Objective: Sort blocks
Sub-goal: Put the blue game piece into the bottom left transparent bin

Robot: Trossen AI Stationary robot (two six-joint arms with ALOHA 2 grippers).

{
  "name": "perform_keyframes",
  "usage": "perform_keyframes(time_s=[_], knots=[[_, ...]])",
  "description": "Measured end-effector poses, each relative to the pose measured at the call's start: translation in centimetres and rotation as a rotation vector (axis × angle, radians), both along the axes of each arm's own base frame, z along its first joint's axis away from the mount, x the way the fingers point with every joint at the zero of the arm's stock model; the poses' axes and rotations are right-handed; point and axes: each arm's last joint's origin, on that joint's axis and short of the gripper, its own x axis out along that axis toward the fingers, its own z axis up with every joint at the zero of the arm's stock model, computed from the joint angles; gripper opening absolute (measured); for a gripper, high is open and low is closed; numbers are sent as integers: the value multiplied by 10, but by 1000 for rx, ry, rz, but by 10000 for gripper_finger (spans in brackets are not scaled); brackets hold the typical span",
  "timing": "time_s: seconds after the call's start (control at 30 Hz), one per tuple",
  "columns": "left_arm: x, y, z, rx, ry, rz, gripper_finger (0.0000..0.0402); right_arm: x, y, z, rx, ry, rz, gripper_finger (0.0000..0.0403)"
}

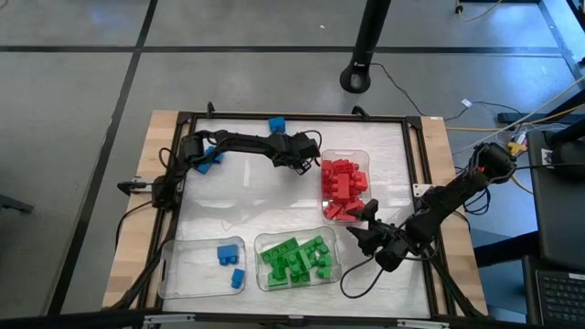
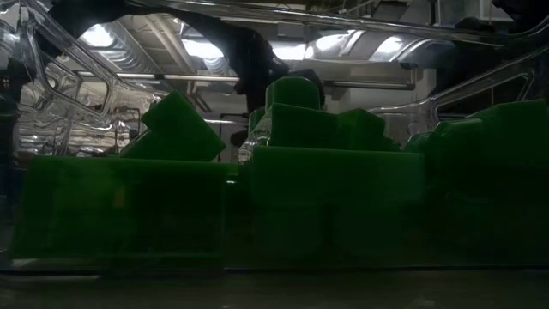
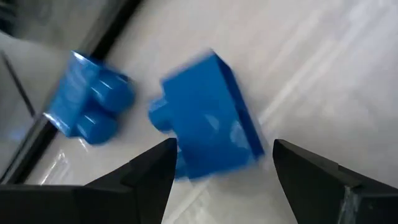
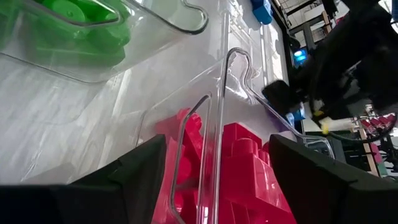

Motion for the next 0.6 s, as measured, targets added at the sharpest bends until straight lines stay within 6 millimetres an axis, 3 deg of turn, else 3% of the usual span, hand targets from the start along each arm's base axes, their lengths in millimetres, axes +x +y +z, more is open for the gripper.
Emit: perform_keyframes(time_s=[0.13, 0.3, 0.6], knots=[[-8, -7, -3, -64, 132, -63, 254, 0, 0, 0, 0, 0, 0, 282], [-23, -13, -1, -40, 283, -20, 254, 0, 0, 0, 0, 0, 0, 282], [-25, -35, 5, 38, 349, -45, 254, 0, 0, 0, -2, 2, 0, 282]])
